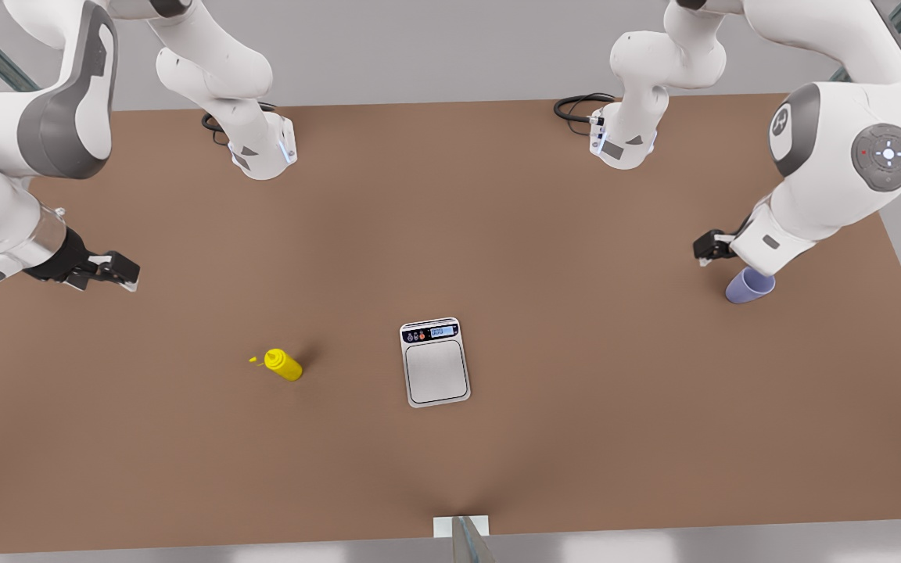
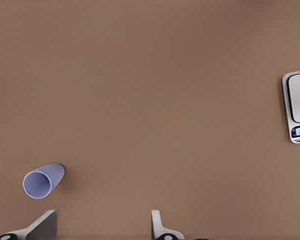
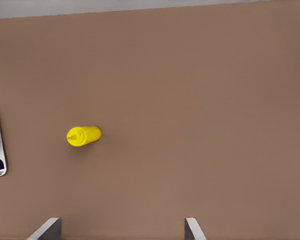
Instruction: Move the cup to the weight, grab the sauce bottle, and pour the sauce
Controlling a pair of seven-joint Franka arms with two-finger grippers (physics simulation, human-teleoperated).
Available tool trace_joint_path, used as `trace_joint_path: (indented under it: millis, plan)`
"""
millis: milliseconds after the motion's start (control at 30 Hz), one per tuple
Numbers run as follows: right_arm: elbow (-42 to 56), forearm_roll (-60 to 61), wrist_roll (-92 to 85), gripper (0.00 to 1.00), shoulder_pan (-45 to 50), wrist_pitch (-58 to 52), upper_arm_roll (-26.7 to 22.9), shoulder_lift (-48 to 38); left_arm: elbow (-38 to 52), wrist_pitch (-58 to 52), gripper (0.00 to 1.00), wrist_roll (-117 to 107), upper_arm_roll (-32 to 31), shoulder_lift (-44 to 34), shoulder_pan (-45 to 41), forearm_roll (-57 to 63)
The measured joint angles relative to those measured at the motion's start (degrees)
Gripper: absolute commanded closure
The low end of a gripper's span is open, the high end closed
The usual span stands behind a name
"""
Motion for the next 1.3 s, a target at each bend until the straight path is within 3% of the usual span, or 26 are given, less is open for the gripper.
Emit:
trace_joint_path:
  millis: [67,133,233,300,433,833,1233,1267,1300]
  plan:
    - [0.00,0.04,-0.15,0.00,-0.22,0.01,0.07,0.01,-1.96,0.13,0.00,-0.67,0.77,0.40,0.19,0.10]
    - [0.00,-0.05,-0.15,0.00,0.44,0.01,0.09,0.01,-7.95,3.20,0.00,0.18,2.84,0.94,6.12,0.34]
    - [0.08,0.00,-0.03,0.00,0.19,0.01,0.26,0.01,-20.01,16.61,0.00,16.02,5.46,1.46,15.96,0.30]
    - [0.88,1.74,0.11,0.00,0.38,0.01,0.10,0.01,-29.46,25.09,0.00,26.27,9.59,0.60,17.50,0.20]
    - [0.88,1.71,-0.07,0.00,0.02,-0.08,0.09,0.02,-35.35,33.86,0.00,30.55,9.77,2.65,20.95,0.05]
    - [0.88,1.71,0.33,0.00,0.13,-0.41,0.09,0.01,-37.44,41.28,0.00,32.20,9.86,9.23,27.65,-2.12]
    - [0.71,4.98,0.46,0.00,0.11,-1.13,-1.24,0.00,-39.24,46.28,0.01,32.30,9.53,12.90,27.64,-5.81]
    - [0.55,6.15,0.46,0.00,-0.75,-1.22,-1.80,0.01,-39.21,46.30,0.32,32.30,9.43,12.90,27.63,-6.16]
    - [0.36,7.99,0.38,0.00,-2.11,-1.84,-2.15,0.09,-39.20,46.30,0.51,32.30,9.42,12.90,27.64,-6.72]
